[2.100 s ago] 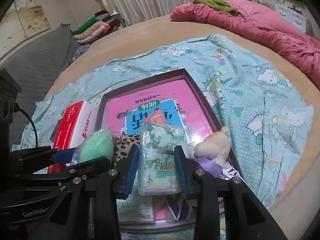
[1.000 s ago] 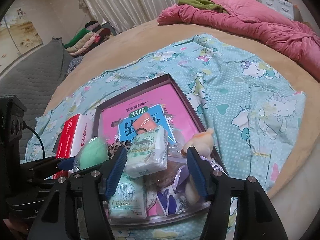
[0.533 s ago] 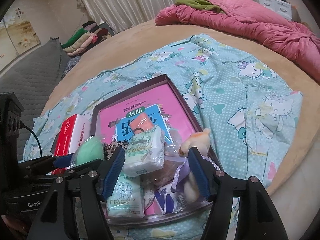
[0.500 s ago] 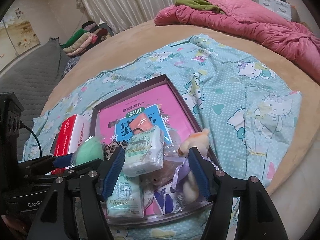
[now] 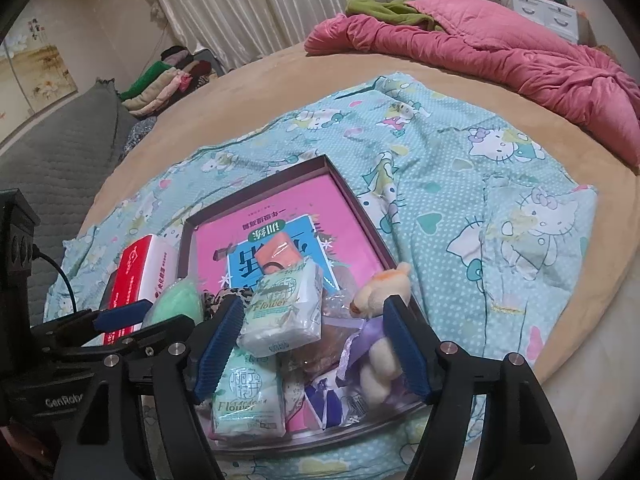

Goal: Organize soft objects

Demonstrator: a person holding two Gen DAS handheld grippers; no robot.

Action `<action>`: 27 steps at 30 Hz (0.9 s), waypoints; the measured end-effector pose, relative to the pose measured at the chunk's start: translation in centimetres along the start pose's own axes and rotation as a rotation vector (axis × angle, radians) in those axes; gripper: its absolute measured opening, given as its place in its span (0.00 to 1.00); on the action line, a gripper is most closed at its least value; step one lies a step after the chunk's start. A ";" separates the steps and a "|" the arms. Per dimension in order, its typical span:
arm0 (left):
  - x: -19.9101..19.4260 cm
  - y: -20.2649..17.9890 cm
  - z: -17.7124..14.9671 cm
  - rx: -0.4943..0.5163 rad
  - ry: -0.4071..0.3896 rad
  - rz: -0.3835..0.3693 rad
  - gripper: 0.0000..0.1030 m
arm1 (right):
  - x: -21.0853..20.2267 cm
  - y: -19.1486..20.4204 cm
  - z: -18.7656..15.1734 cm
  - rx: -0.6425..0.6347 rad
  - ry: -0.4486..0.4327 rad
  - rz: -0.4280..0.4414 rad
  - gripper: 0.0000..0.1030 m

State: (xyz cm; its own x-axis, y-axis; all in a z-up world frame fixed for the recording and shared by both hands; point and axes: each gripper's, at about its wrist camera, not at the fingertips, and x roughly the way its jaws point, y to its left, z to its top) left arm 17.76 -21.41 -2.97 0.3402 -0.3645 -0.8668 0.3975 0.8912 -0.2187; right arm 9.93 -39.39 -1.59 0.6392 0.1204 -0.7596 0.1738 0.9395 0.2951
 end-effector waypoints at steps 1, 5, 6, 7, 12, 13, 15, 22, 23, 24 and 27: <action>-0.1 0.2 0.1 -0.006 -0.004 0.002 0.69 | 0.0 0.0 0.0 0.000 0.000 -0.001 0.72; -0.7 0.6 0.1 -0.009 -0.018 0.001 0.69 | 0.0 0.1 0.0 -0.002 0.000 -0.003 0.72; -0.8 0.6 0.1 -0.010 -0.022 -0.002 0.70 | 0.0 0.1 0.0 -0.003 0.000 -0.002 0.72; -1.1 0.6 0.1 -0.011 -0.027 -0.008 0.70 | -0.1 0.2 0.0 -0.003 0.000 -0.003 0.72; -2.1 0.3 0.0 -0.003 -0.046 -0.007 0.71 | -0.6 0.6 0.1 -0.012 -0.006 -0.010 0.72; -2.4 0.3 0.0 -0.001 -0.051 -0.005 0.71 | -0.8 0.7 0.1 -0.014 -0.010 -0.014 0.72; -2.8 0.2 0.0 0.000 -0.054 0.000 0.71 | -1.2 0.9 0.1 -0.019 -0.015 -0.016 0.73; -5.3 0.0 -0.9 0.013 -0.083 0.040 0.74 | -3.1 2.0 0.0 -0.061 -0.050 -0.047 0.76; -5.7 0.1 -1.1 0.011 -0.088 0.049 0.75 | -3.3 2.2 0.0 -0.064 -0.055 -0.052 0.76; -6.1 0.1 -1.3 0.010 -0.094 0.058 0.75 | -3.8 2.4 -0.1 -0.070 -0.064 -0.057 0.77; -7.1 0.5 -2.1 -0.008 -0.103 0.075 0.76 | -4.9 3.0 -0.6 -0.072 -0.082 -0.057 0.78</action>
State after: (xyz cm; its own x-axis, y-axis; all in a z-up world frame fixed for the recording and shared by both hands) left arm 13.75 -17.81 2.17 0.4547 -0.3221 -0.8304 0.3608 0.9190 -0.1589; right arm 6.90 -36.93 2.69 0.6897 0.0422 -0.7229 0.1591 0.9651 0.2082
